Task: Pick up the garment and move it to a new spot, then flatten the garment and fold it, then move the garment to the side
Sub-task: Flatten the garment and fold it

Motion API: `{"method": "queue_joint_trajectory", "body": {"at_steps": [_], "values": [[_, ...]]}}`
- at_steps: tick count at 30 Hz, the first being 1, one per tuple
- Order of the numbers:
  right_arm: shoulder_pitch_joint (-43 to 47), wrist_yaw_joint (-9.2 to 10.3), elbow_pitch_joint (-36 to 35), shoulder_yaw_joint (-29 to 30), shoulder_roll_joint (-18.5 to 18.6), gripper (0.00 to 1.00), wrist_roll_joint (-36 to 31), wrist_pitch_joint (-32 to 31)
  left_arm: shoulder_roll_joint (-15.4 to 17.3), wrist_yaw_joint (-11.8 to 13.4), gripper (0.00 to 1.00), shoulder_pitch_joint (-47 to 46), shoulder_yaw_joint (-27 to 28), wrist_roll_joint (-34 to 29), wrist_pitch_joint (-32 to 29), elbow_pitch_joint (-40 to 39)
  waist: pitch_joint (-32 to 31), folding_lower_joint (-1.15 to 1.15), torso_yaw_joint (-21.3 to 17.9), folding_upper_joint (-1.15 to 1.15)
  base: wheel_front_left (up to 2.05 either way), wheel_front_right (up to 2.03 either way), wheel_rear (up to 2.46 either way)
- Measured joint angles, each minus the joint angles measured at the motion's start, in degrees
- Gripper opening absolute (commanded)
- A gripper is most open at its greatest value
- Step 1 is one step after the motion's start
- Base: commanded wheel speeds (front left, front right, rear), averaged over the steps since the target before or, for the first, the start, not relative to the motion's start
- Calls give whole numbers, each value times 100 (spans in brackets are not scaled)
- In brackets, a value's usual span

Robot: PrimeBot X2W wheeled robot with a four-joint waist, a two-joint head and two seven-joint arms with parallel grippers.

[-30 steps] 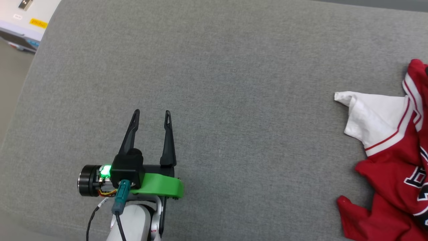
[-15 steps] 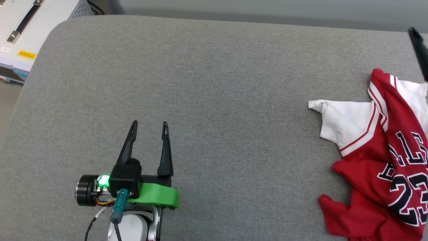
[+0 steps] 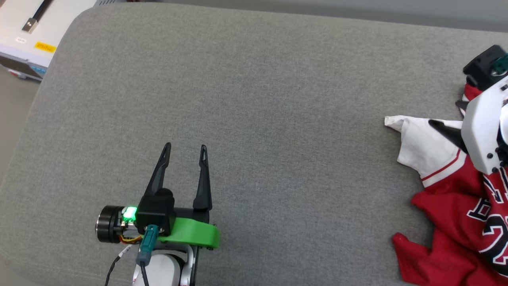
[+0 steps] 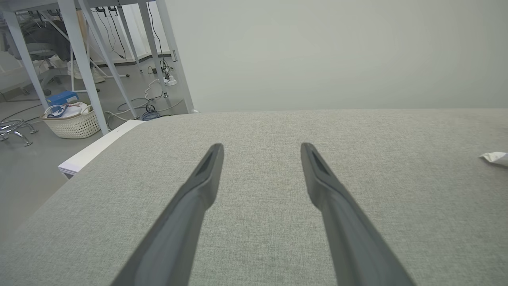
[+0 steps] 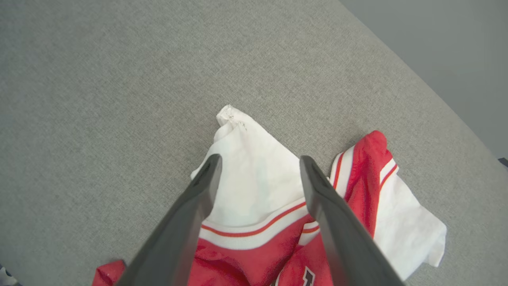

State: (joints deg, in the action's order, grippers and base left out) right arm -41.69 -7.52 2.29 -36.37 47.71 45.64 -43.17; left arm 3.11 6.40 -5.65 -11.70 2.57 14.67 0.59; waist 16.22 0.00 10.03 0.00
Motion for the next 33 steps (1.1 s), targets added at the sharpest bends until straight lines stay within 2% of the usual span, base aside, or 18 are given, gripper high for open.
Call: {"method": "queue_joint_trajectory", "body": {"at_steps": [5,12,15,16,23,30,31,33], "values": [[-197,0,336,-457,-43,100,102,-425,0,55,100,-123,-109,54,0,-22,209,0,89,0,0,0,0],[-296,1,1181,-1084,-252,100,-75,-243,0,111,100,-339,-253,115,0,-46,545,0,231,0,0,0,0],[-354,2,1376,-1246,-227,100,-43,-19,0,142,100,-355,-264,130,0,-38,631,0,292,0,0,0,0],[-401,1,1401,-1303,-223,0,-41,108,1,142,100,-355,-259,138,0,-29,648,0,306,0,0,0,0],[-552,-1,1456,-1555,-246,0,13,1263,1,143,100,-353,-164,146,0,20,519,0,259,0,0,0,0],[-899,-1,1229,-1533,-229,0,111,1930,0,141,100,-341,-129,146,0,19,287,0,160,0,0,0,0],[-962,0,1196,-1545,-260,0,109,1984,0,141,100,-340,-129,146,0,16,259,0,158,0,0,0,0],[-1165,0,1161,-1692,-565,0,76,2132,1,141,100,-322,-121,146,0,1,214,0,199,0,0,0,0]]}}
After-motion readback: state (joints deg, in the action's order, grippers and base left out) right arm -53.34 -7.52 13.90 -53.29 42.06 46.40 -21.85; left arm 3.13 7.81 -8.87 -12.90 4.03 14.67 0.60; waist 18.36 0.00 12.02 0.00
